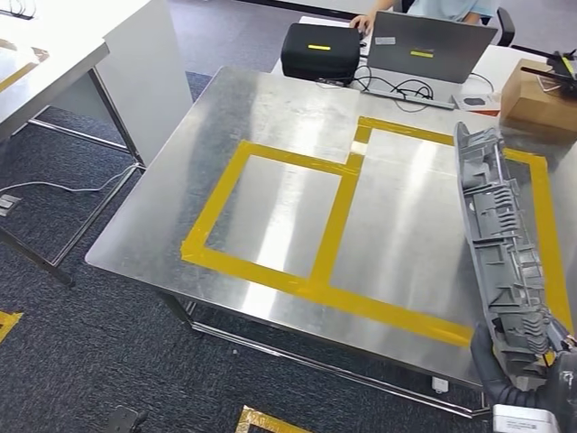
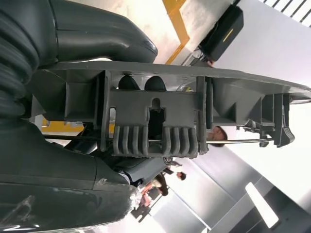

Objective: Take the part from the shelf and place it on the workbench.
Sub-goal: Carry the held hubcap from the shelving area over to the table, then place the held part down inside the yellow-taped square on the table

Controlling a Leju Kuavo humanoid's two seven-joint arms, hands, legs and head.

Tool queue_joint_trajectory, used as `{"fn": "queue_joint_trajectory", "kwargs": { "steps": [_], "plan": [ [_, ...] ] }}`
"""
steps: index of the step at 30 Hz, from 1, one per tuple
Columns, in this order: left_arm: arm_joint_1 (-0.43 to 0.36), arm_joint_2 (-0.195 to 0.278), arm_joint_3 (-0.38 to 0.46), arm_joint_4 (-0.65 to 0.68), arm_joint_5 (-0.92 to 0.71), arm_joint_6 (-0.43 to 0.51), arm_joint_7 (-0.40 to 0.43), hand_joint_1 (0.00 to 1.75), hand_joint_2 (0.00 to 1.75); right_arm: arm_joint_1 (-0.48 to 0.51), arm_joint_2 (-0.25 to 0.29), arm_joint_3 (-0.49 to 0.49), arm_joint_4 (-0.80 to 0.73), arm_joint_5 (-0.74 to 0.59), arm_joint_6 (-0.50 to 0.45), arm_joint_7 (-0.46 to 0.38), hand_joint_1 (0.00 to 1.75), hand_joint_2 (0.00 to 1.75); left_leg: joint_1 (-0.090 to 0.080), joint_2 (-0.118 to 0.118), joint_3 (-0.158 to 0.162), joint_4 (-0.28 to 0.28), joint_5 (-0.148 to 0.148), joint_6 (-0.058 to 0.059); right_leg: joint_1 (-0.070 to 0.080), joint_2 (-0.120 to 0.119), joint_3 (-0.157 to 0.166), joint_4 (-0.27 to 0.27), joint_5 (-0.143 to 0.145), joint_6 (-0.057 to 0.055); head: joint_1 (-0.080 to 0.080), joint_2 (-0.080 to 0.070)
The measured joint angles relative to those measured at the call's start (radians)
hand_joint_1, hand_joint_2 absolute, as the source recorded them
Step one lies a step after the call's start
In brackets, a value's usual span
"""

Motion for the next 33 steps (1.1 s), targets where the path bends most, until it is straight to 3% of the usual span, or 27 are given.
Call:
{"fn": "queue_joint_trajectory", "kwargs": {
  "steps": [1,2,4,5,7,10,11,13,15,22,30,32,33],
  "plan": [
    [-0.013,-0.007,0.004,0.004,0.018,0.001,0.004,0.00,1.75,-0.004,-0.008,0.008,0.006,-0.022,0.016,0.019,1.75,1.75,0.000,-0.005,0.008,0.000,-0.006,0.001,0.000,0.002,-0.030,0.032,0.008,0.002,0.000,0.000],
    [-0.049,-0.028,0.012,0.018,0.038,0.009,0.026,0.00,1.75,-0.016,-0.022,0.022,0.023,-0.062,0.040,0.045,1.75,1.75,0.000,-0.011,0.016,0.000,-0.012,0.000,0.000,0.002,-0.043,0.025,0.040,0.004,-0.001,0.000],
    [-0.218,-0.120,0.035,0.097,0.072,0.044,0.113,0.00,1.75,-0.076,-0.064,0.066,0.098,-0.181,0.103,0.114,1.75,1.75,0.003,-0.033,0.029,0.003,-0.020,-0.002,-0.003,-0.001,-0.027,-0.088,0.153,0.008,0.001,0.000],
    [-0.331,-0.178,0.048,0.155,0.077,0.060,0.155,0.00,1.75,-0.110,-0.091,0.093,0.144,-0.238,0.122,0.141,1.75,1.75,0.004,-0.047,0.031,0.007,-0.023,-0.005,-0.002,-0.003,-0.013,-0.149,0.195,0.009,0.004,0.000],
    [-0.507,-0.263,0.071,0.249,0.081,0.070,0.176,0.00,1.75,-0.158,-0.142,0.130,0.207,-0.313,0.122,0.186,1.75,1.75,0.002,-0.066,0.033,0.011,-0.027,-0.009,-0.002,-0.005,0.011,-0.218,0.234,0.003,0.012,0.000],
    [-0.585,-0.302,0.110,0.329,0.085,0.064,0.153,0.00,1.75,-0.181,-0.191,0.134,0.254,-0.377,0.082,0.246,1.75,1.75,-0.001,-0.058,0.045,0.004,-0.026,0.012,-0.001,0.011,0.024,-0.235,0.241,-0.004,0.003,0.000],
    [-0.595,-0.311,0.124,0.347,0.083,0.064,0.147,0.00,1.75,-0.185,-0.210,0.125,0.272,-0.407,0.085,0.245,1.75,1.75,0.000,-0.055,0.046,0.000,-0.025,0.009,0.001,0.015,0.023,-0.237,0.241,-0.006,-0.001,0.000],
    [-0.611,-0.327,0.143,0.372,0.077,0.063,0.143,0.00,1.75,-0.190,-0.252,0.100,0.306,-0.472,0.108,0.209,1.75,1.75,0.002,-0.053,0.046,-0.006,-0.022,-0.013,0.003,0.017,0.019,-0.236,0.242,-0.011,-0.001,0.000],
    [-0.617,-0.342,0.156,0.388,0.073,0.065,0.144,0.00,1.75,-0.192,-0.281,0.073,0.330,-0.511,0.126,0.183,1.75,1.75,0.003,-0.052,0.045,-0.008,-0.020,-0.023,0.004,0.017,0.017,-0.237,0.243,-0.014,-0.001,0.000],
    [-0.637,-0.370,0.191,0.429,0.071,0.073,0.141,0.00,1.75,-0.197,-0.311,0.022,0.380,-0.496,0.181,0.212,1.75,1.75,0.003,-0.051,0.043,-0.008,-0.017,-0.024,0.004,0.017,0.014,-0.242,0.248,-0.016,0.000,0.000],
    [-0.647,-0.374,0.237,0.453,0.034,0.073,0.126,0.00,1.75,-0.174,-0.284,-0.108,0.420,-0.441,0.292,0.224,1.73,1.75,0.002,-0.051,0.042,-0.008,-0.015,-0.020,0.003,0.017,0.018,-0.250,0.254,-0.012,0.000,0.000],
    [-0.647,-0.375,0.242,0.454,0.019,0.077,0.127,0.00,1.75,-0.169,-0.269,-0.133,0.425,-0.417,0.319,0.219,0.93,1.75,0.001,-0.050,0.041,-0.008,-0.014,-0.019,0.003,0.018,0.022,-0.250,0.256,-0.011,0.000,0.000],
    [-0.648,-0.375,0.243,0.454,0.015,0.080,0.127,0.00,1.31,-0.170,-0.262,-0.141,0.426,-0.409,0.331,0.221,0.49,1.75,0.001,-0.050,0.041,-0.008,-0.014,-0.018,0.002,0.019,0.021,-0.250,0.256,-0.010,0.000,0.000]
  ]
}}
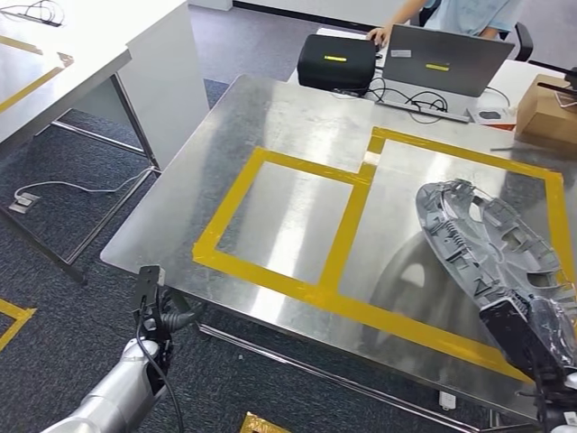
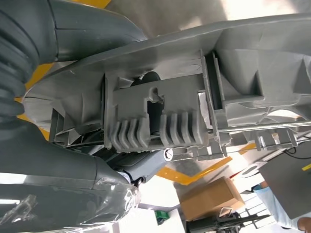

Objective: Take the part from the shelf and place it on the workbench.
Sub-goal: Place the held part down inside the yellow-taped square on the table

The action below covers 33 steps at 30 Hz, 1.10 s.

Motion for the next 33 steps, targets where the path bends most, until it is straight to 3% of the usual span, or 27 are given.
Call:
{"fn": "queue_joint_trajectory", "kwargs": {
  "steps": [1,3,9,13,16,18,22,24,26,27,28,29,31,33],
  "plan": [
    [0.000,-0.001,0.001,0.000,-0.003,0.004,0.001,0.00,0.87,-0.001,0.007,-0.007,0.001,0.006,0.009,0.002,0.07,1.75,0.000,0.001,0.000,0.000,0.000,0.000,0.000,0.001,0.000,0.000,0.000,0.000,0.000,0.000],
    [0.001,-0.003,0.005,0.001,-0.008,0.013,0.001,0.00,0.00,0.002,0.020,-0.019,0.003,0.023,0.022,0.002,0.00,1.75,0.000,0.002,-0.001,0.000,0.000,0.000,0.000,0.002,-0.001,-0.001,0.000,0.001,0.000,0.000],
    [0.009,-0.007,0.024,0.009,-0.015,0.022,0.009,0.00,0.00,0.012,0.068,-0.024,0.019,0.083,0.055,-0.022,0.00,1.75,-0.002,0.003,-0.012,0.000,0.004,0.002,-0.002,0.003,-0.013,-0.001,0.005,0.002,0.000,0.000],
    [0.010,-0.008,0.034,0.012,-0.014,0.020,0.007,0.00,0.00,0.015,0.090,-0.022,0.029,0.092,0.055,-0.034,0.00,0.00,-0.003,0.003,-0.018,0.001,0.007,0.003,-0.004,0.003,-0.017,-0.002,0.008,0.003,0.000,0.000],
    [0.010,-0.009,0.041,0.012,-0.016,0.023,0.003,0.00,0.00,0.003,0.116,-0.019,0.030,0.128,0.068,-0.057,0.00,0.00,-0.006,0.004,-0.019,0.002,0.006,0.005,-0.007,0.004,-0.019,-0.002,0.011,0.006,0.000,0.000],
    [0.010,-0.009,0.045,0.012,-0.021,0.023,0.000,0.00,0.00,-0.013,0.163,-0.008,0.019,0.183,0.093,-0.076,0.00,0.00,-0.008,0.004,-0.020,0.003,0.006,0.008,-0.009,0.005,-0.019,-0.003,0.011,0.008,0.000,0.000],
    [0.010,-0.011,0.052,0.012,-0.028,0.015,-0.015,0.00,0.00,-0.046,0.239,0.061,-0.011,0.248,0.112,-0.121,0.00,0.00,-0.008,0.008,-0.018,-0.011,0.022,0.023,-0.014,0.004,-0.023,-0.003,0.013,0.020,0.000,0.000],
    [0.010,-0.012,0.054,0.012,-0.031,0.014,-0.019,0.00,0.00,-0.070,0.250,0.091,-0.017,0.257,0.110,-0.138,0.00,0.00,-0.003,0.013,-0.018,-0.025,0.035,0.030,-0.013,0.000,-0.047,0.053,-0.032,0.025,0.001,0.000],
    [0.009,-0.013,0.056,0.012,-0.034,0.011,-0.023,0.00,0.00,-0.090,0.255,0.119,-0.019,0.261,0.111,-0.159,0.00,0.00,-0.002,0.012,-0.023,-0.026,0.040,0.032,-0.013,-0.004,-0.095,0.185,-0.108,0.030,0.002,0.000],
    [0.009,-0.013,0.057,0.012,-0.035,0.008,-0.025,0.00,0.00,-0.098,0.256,0.133,-0.019,0.262,0.113,-0.171,0.00,0.00,-0.002,0.010,-0.026,-0.026,0.043,0.031,-0.014,-0.004,-0.115,0.247,-0.135,0.032,0.002,0.000],
    [0.009,-0.013,0.059,0.012,-0.035,0.005,-0.028,0.00,0.00,-0.106,0.256,0.147,-0.018,0.261,0.116,-0.183,0.00,0.00,-0.002,0.007,-0.028,-0.026,0.045,0.028,-0.014,-0.005,-0.122,0.277,-0.143,0.034,0.002,0.000],
    [0.008,-0.014,0.060,0.012,-0.035,0.002,-0.030,0.00,0.00,-0.117,0.256,0.161,-0.018,0.260,0.121,-0.194,0.00,0.00,-0.001,0.003,-0.031,-0.025,0.049,0.025,-0.015,-0.004,-0.107,0.263,-0.130,0.036,0.002,0.000],
    [0.003,-0.017,0.062,0.012,-0.035,-0.003,-0.033,0.00,0.00,-0.139,0.256,0.189,-0.018,0.259,0.129,-0.211,0.00,0.00,0.004,-0.009,-0.038,-0.022,0.055,0.015,-0.019,0.007,-0.027,0.135,-0.081,0.040,0.002,0.000],
    [-0.004,-0.020,0.064,0.012,-0.035,-0.005,-0.034,0.00,0.00,-0.161,0.258,0.217,-0.017,0.257,0.136,-0.229,0.00,0.00,0.005,-0.025,-0.048,-0.017,0.064,0.002,-0.022,0.036,0.044,0.023,-0.053,0.038,0.003,0.000]
  ]
}}
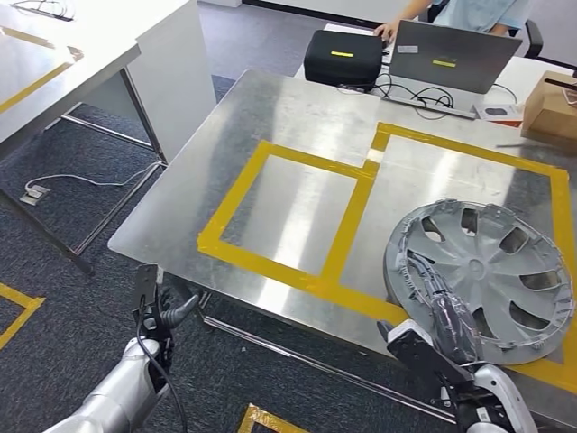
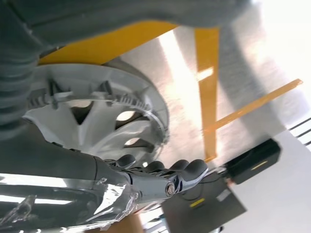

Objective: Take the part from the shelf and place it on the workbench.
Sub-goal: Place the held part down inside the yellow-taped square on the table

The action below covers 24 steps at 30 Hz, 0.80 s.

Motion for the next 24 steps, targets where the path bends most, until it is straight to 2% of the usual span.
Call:
{"fn": "queue_joint_trajectory", "kwargs": {
  "steps": [1,2,4,5,6,8,9,10,11,12,13,14,15,16,17,18,19,20,21,23,24],
  "plan": [
    [-0.003,-0.002,0.001,0.000,0.000,-0.001,0.000,0.00,0.00,-0.011,0.003,0.013,0.001,0.001,0.004,-0.010,0.00,0.00,-0.001,-0.008,-0.005,0.002,0.005,-0.007,-0.001,0.011,0.013,-0.022,0.000,-0.005,0.000,0.000],
    [-0.005,-0.003,0.002,0.000,0.000,-0.001,0.000,0.00,0.00,-0.020,0.008,0.027,0.004,0.004,0.009,-0.019,0.00,0.00,-0.002,-0.015,-0.010,0.003,0.012,-0.013,0.001,0.011,0.012,-0.018,0.002,-0.014,0.000,0.000],
    [-0.005,-0.004,0.005,0.000,0.001,-0.001,0.000,0.00,0.00,-0.037,0.020,0.051,0.009,0.011,0.015,-0.038,0.00,0.00,-0.001,-0.021,-0.020,0.007,0.015,-0.025,0.001,-0.006,0.000,-0.014,0.008,-0.032,-0.001,0.000],
    [-0.005,-0.004,0.006,0.000,0.001,-0.001,0.000,0.00,0.00,-0.045,0.025,0.061,0.012,0.013,0.016,-0.045,0.00,0.00,-0.001,-0.011,-0.031,0.022,-0.002,-0.030,0.001,-0.016,-0.008,-0.013,0.014,-0.043,-0.002,0.000],
    [-0.006,-0.005,0.007,-0.001,0.002,0.000,0.000,0.00,0.00,-0.052,0.028,0.070,0.014,0.014,0.017,-0.051,0.00,0.00,0.000,0.002,-0.048,0.057,-0.034,-0.034,0.001,-0.027,-0.017,-0.014,0.021,-0.053,-0.003,0.000],
    [-0.006,-0.008,0.007,-0.002,0.001,0.004,0.001,0.00,0.00,-0.062,0.032,0.084,0.021,0.013,0.019,-0.059,0.00,0.00,-0.001,0.028,-0.096,0.184,-0.124,-0.040,0.004,-0.049,-0.038,-0.014,0.036,-0.066,-0.004,0.000],
    [-0.006,-0.010,0.007,-0.003,0.001,0.007,0.003,0.00,0.00,-0.066,0.033,0.090,0.026,0.011,0.021,-0.062,0.00,0.00,0.000,0.032,-0.117,0.250,-0.157,-0.042,0.006,-0.061,-0.049,-0.014,0.044,-0.069,-0.004,0.000],
    [-0.004,-0.010,0.007,-0.003,0.002,0.010,0.004,0.00,0.00,-0.070,0.034,0.095,0.031,0.008,0.022,-0.065,0.00,0.00,0.000,0.034,-0.126,0.295,-0.171,-0.043,0.008,-0.073,-0.060,-0.014,0.051,-0.070,-0.004,0.000],
    [-0.002,-0.008,0.008,-0.005,0.004,0.013,0.009,0.00,0.00,-0.074,0.034,0.100,0.035,0.006,0.025,-0.067,0.00,0.00,0.000,0.035,-0.117,0.306,-0.165,-0.043,0.010,-0.086,-0.070,-0.014,0.059,-0.069,-0.004,0.000],
    [0.002,-0.004,0.009,-0.011,0.006,0.014,0.014,0.00,0.00,-0.077,0.035,0.104,0.039,0.004,0.026,-0.070,0.00,0.00,-0.001,0.039,-0.089,0.279,-0.143,-0.041,0.012,-0.098,-0.080,-0.013,0.066,-0.068,-0.004,0.000],
    [0.007,0.004,0.011,-0.019,0.008,0.014,0.020,0.00,0.00,-0.080,0.035,0.107,0.042,0.003,0.028,-0.072,0.00,0.00,-0.001,0.052,-0.043,0.222,-0.118,-0.039,0.013,-0.108,-0.087,-0.013,0.073,-0.066,-0.004,0.000],
    [0.010,0.013,0.013,-0.030,0.008,0.011,0.027,0.00,0.00,-0.082,0.035,0.108,0.045,0.002,0.029,-0.074,0.00,0.00,-0.003,0.078,0.012,0.149,-0.103,-0.036,0.016,-0.117,-0.092,-0.012,0.078,-0.063,-0.004,0.000],
    [0.012,0.022,0.015,-0.041,0.007,0.008,0.031,0.00,0.00,-0.083,0.035,0.109,0.046,0.002,0.029,-0.076,0.00,0.00,-0.007,0.102,0.059,0.082,-0.099,-0.031,0.019,-0.127,-0.096,-0.011,0.084,-0.058,-0.004,0.000],
    [0.012,0.032,0.017,-0.051,0.005,0.007,0.034,0.00,0.00,-0.084,0.035,0.110,0.047,0.001,0.029,-0.077,0.00,0.00,-0.011,0.121,0.088,0.034,-0.100,-0.026,0.022,-0.138,-0.097,-0.011,0.090,-0.053,-0.004,0.000],
    [0.013,0.039,0.019,-0.058,0.001,0.009,0.037,0.00,0.00,-0.085,0.035,0.110,0.048,0.000,0.029,-0.077,0.00,0.00,-0.015,0.127,0.099,0.009,-0.104,-0.019,0.022,-0.150,-0.098,-0.011,0.095,-0.048,-0.003,0.000],
    [0.016,0.046,0.021,-0.065,-0.006,0.014,0.041,0.00,0.00,-0.085,0.035,0.111,0.049,-0.001,0.029,-0.079,0.00,0.00,-0.019,0.117,0.094,0.001,-0.100,-0.011,0.021,-0.164,-0.099,-0.012,0.101,-0.043,-0.003,0.000],
    [0.022,0.050,0.024,-0.071,-0.014,0.023,0.046,0.00,0.00,-0.086,0.036,0.113,0.050,-0.003,0.030,-0.083,0.00,0.00,-0.019,0.105,0.087,0.000,-0.092,-0.003,0.017,-0.168,-0.101,-0.011,0.102,-0.037,-0.004,0.000],
    [0.029,0.053,0.027,-0.077,-0.023,0.032,0.050,0.00,0.00,-0.087,0.037,0.114,0.051,-0.006,0.030,-0.089,0.00,0.00,-0.019,0.091,0.078,-0.001,-0.082,0.005,0.014,-0.155,-0.107,-0.001,0.088,-0.032,-0.003,0.000],
    [0.035,0.053,0.030,-0.085,-0.032,0.043,0.050,0.00,0.00,-0.087,0.038,0.114,0.052,-0.009,0.030,-0.099,0.00,0.00,-0.018,0.079,0.068,-0.003,-0.070,0.013,0.012,-0.131,-0.118,0.026,0.058,-0.027,-0.002,0.000],
    [0.044,0.049,0.037,-0.103,-0.042,0.068,0.033,0.00,0.00,-0.092,0.041,0.113,0.055,-0.017,0.028,-0.123,0.00,0.00,-0.018,0.053,0.043,-0.003,-0.047,0.023,0.013,-0.072,-0.155,0.141,-0.035,-0.023,-0.001,0.000],
    [0.049,0.045,0.042,-0.111,-0.042,0.083,0.016,0.00,0.00,-0.096,0.044,0.113,0.056,-0.020,0.025,-0.137,0.00,0.00,-0.019,0.040,0.029,-0.003,-0.036,0.026,0.016,-0.058,-0.172,0.209,-0.074,-0.025,-0.002,0.000]
  ]
}}
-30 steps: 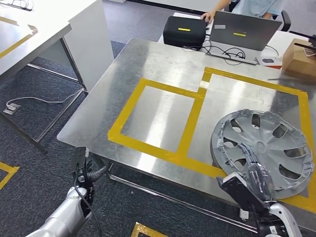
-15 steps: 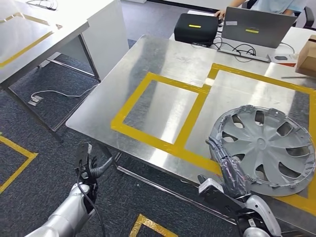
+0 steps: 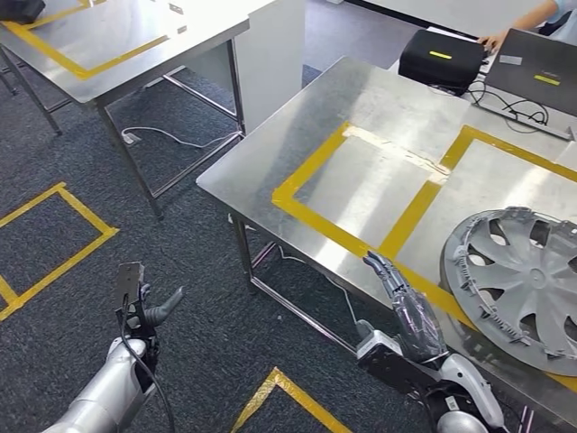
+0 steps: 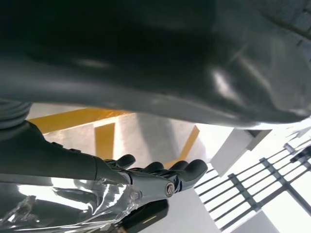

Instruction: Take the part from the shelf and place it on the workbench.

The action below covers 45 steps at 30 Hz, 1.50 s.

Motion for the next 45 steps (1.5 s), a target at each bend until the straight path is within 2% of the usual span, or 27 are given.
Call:
{"fn": "queue_joint_trajectory", "kwargs": {
  "steps": [2,3,5,7,8,10,12,13,15,16,18,19,21,23,25,27,29,31,32,34,36,38,39,41,42,43,45],
  "plan": [
    [0.011,-0.007,0.013,-0.014,0.006,0.026,-0.034,0.00,0.00,-0.007,0.007,0.000,0.003,-0.004,-0.007,-0.022,0.00,0.00,-0.003,-0.026,-0.026,0.001,0.022,0.001,0.006,0.008,0.000,0.066,-0.022,-0.007,0.000,0.000],
    [0.016,-0.010,0.020,-0.019,0.009,0.033,-0.045,0.00,0.00,-0.010,0.011,-0.001,0.003,-0.005,-0.010,-0.029,0.00,0.00,-0.005,-0.040,-0.039,0.001,0.032,0.001,0.009,0.012,0.029,0.042,-0.003,-0.012,-0.001,0.000],
    [0.022,-0.013,0.029,-0.030,0.011,0.039,-0.053,0.00,0.00,-0.016,0.015,-0.001,0.003,-0.006,-0.013,-0.034,0.00,0.00,-0.005,-0.067,-0.061,0.002,0.054,-0.003,0.012,0.042,0.128,-0.095,0.036,-0.025,-0.001,0.000],
    [0.023,-0.017,0.036,-0.040,0.012,0.043,-0.059,0.00,0.00,-0.022,0.019,-0.001,0.003,-0.007,-0.015,-0.037,0.00,0.00,-0.003,-0.090,-0.075,0.002,0.075,-0.011,0.012,0.079,0.204,-0.212,0.042,-0.033,0.000,0.000],
    [0.025,-0.019,0.040,-0.044,0.016,0.050,-0.068,0.00,0.00,-0.024,0.020,-0.002,0.003,-0.008,-0.018,-0.040,0.00,0.00,-0.001,-0.100,-0.080,0.001,0.085,-0.017,0.014,0.085,0.214,-0.234,0.037,-0.036,0.001,0.000],
    [0.030,-0.024,0.053,-0.048,0.034,0.080,-0.112,0.00,0.00,-0.027,0.026,-0.002,0.003,-0.014,-0.031,-0.054,0.00,0.00,0.003,-0.117,-0.086,-0.002,0.101,-0.031,0.016,0.068,0.211,-0.239,0.050,-0.046,0.005,0.000],
    [0.049,-0.027,0.073,-0.054,0.041,0.136,-0.146,0.00,0.00,-0.030,0.038,-0.007,0.003,-0.011,-0.073,-0.059,0.00,0.00,0.003,-0.087,-0.101,0.019,0.067,-0.041,0.015,0.044,0.201,-0.245,0.070,-0.061,0.003,0.000],
    [0.076,-0.026,0.086,-0.067,0.038,0.155,-0.155,0.00,0.00,-0.027,0.046,-0.015,0.002,-0.006,-0.106,-0.053,0.00,0.00,0.005,-0.058,-0.115,0.056,0.022,-0.047,0.013,0.032,0.193,-0.248,0.081,-0.066,0.003,0.000],
    [0.190,-0.015,0.126,-0.113,0.039,0.105,-0.210,0.00,0.00,0.003,0.055,-0.039,-0.013,-0.003,-0.179,-0.041,0.00,0.00,0.012,-0.017,-0.148,0.186,-0.080,-0.061,0.012,0.013,0.171,-0.248,0.098,-0.070,0.001,0.000],
    [0.269,-0.004,0.161,-0.132,0.040,0.021,-0.272,0.00,0.00,0.031,0.053,-0.054,-0.029,-0.008,-0.212,-0.042,0.00,0.00,0.017,-0.010,-0.159,0.250,-0.107,-0.069,0.012,0.004,0.159,-0.248,0.105,-0.069,0.001,0.000],
    [0.424,0.013,0.255,-0.142,0.005,-0.175,-0.377,0.00,0.00,0.099,0.046,-0.083,-0.070,-0.026,-0.264,-0.055,0.00,0.00,0.029,-0.005,-0.144,0.300,-0.093,-0.080,0.011,-0.013,0.135,-0.245,0.119,-0.064,0.000,0.000],
    [0.484,0.016,0.311,-0.145,-0.043,-0.251,-0.389,0.00,0.00,0.131,0.042,-0.098,-0.092,-0.032,-0.284,-0.061,0.00,0.00,0.032,0.003,-0.111,0.272,-0.069,-0.085,0.010,-0.024,0.122,-0.242,0.125,-0.060,-0.001,0.000],
    [0.555,0.001,0.421,-0.175,-0.178,-0.325,-0.333,0.00,0.00,0.177,0.035,-0.120,-0.130,-0.038,-0.309,-0.064,0.00,0.00,0.035,0.048,-0.005,0.139,-0.054,-0.093,0.010,-0.055,0.099,-0.229,0.133,-0.048,-0.001,0.000],
    [0.574,-0.031,0.527,-0.213,-0.331,-0.361,-0.264,0.00,0.00,0.207,0.029,-0.133,-0.160,-0.044,-0.324,-0.063,0.00,0.00,0.026,0.076,0.067,0.031,-0.073,-0.080,0.009,-0.093,0.086,-0.217,0.138,-0.034,0.002,0.000],
    [0.584,-0.068,0.617,-0.229,-0.473,-0.364,-0.232,0.00,0.00,0.233,0.023,-0.143,-0.184,-0.048,-0.347,-0.056,0.00,0.00,0.014,0.055,0.069,0.010,-0.073,-0.052,0.001,-0.121,0.088,-0.215,0.145,-0.021,0.005,0.000],
    [0.598,-0.105,0.688,-0.230,-0.587,-0.347,-0.227,0.00,0.00,0.267,0.017,-0.154,-0.206,-0.047,-0.371,-0.047,0.00,0.00,0.011,0.035,0.056,0.008,-0.057,-0.028,-0.009,-0.090,0.086,-0.196,0.114,-0.008,0.006,0.000],
    [0.601,-0.137,0.735,-0.228,-0.668,-0.330,-0.233,0.00,0.00,0.302,0.008,-0.167,-0.228,-0.042,-0.393,-0.040,0.00,0.00,0.011,0.015,0.034,0.007,-0.035,-0.011,-0.008,-0.023,0.060,-0.107,0.022,-0.003,0.008,0.000],
    [0.596,-0.163,0.764,-0.219,-0.726,-0.313,-0.243,0.00,0.00,0.327,0.002,-0.177,-0.246,-0.036,-0.409,-0.031,0.00,0.00,0.007,-0.011,0.004,0.007,-0.009,-0.005,0.001,0.005,0.032,0.018,-0.059,-0.010,0.009,0.000],
    [0.594,-0.173,0.775,-0.212,-0.744,-0.306,-0.247,0.00,0.00,0.337,0.000,-0.182,-0.254,-0.033,-0.415,-0.027,0.00,0.00,0.005,-0.024,-0.013,0.008,0.005,-0.004,0.006,0.009,0.033,0.056,-0.067,-0.016,0.009,0.000],
    [0.592,-0.186,0.798,-0.200,-0.765,-0.301,-0.251,0.00,0.00,0.355,-0.004,-0.190,-0.268,-0.029,-0.426,-0.021,0.00,0.00,0.002,-0.050,-0.047,0.008,0.032,-0.005,0.015,0.014,0.082,0.036,-0.027,-0.031,0.008,0.000],
    [0.589,-0.193,0.817,-0.191,-0.781,-0.297,-0.252,0.00,0.00,0.367,-0.007,-0.196,-0.283,-0.026,-0.433,-0.018,0.00,0.00,0.001,-0.075,-0.078,0.010,0.060,-0.010,0.021,0.049,0.190,-0.096,0.005,-0.046,0.008,0.000],
    [0.583,-0.197,0.832,-0.183,-0.805,-0.296,-0.252,0.00,0.00,0.377,-0.008,-0.203,-0.296,-0.023,-0.443,-0.014,0.00,0.00,-0.002,-0.099,-0.097,0.012,0.087,-0.017,0.021,0.083,0.274,-0.220,-0.009,-0.052,0.008,0.000],
    [0.581,-0.200,0.839,-0.180,-0.820,-0.298,-0.252,0.00,0.00,0.384,-0.010,-0.205,-0.302,-0.021,-0.450,-0.011,0.00,0.00,-0.002,-0.110,-0.101,0.008,0.100,-0.022,0.022,0.085,0.287,-0.247,-0.017,-0.053,0.008,0.000],
    [0.580,-0.203,0.851,-0.176,-0.859,-0.303,-0.251,0.00,0.00,0.396,-0.013,-0.207,-0.311,-0.015,-0.465,-0.004,0.00,0.00,-0.001,-0.124,-0.107,0.002,0.121,-0.031,0.023,0.061,0.275,-0.252,-0.004,-0.057,0.010,0.000],
    [0.582,-0.205,0.855,-0.177,-0.881,-0.308,-0.249,0.00,0.00,0.402,-0.016,-0.208,-0.316,-0.012,-0.473,0.000,0.00,0.00,-0.001,-0.107,-0.113,0.010,0.105,-0.035,0.023,0.047,0.266,-0.252,0.008,-0.062,0.009,0.000],
    [0.585,-0.208,0.858,-0.179,-0.905,-0.313,-0.246,0.00,0.00,0.410,-0.017,-0.209,-0.322,-0.007,-0.482,0.005,0.00,0.00,-0.001,-0.082,-0.122,0.035,0.067,-0.038,0.022,0.032,0.256,-0.253,0.020,-0.067,0.006,0.000],
    [0.588,-0.216,0.858,-0.190,-0.950,-0.325,-0.236,0.00,0.00,0.430,-0.023,-0.210,-0.335,0.001,-0.495,0.012,0.00,0.00,0.001,-0.026,-0.148,0.147,-0.052,-0.046,0.022,0.003,0.229,-0.254,0.044,-0.073,0.002,0.000]
  ]
}}
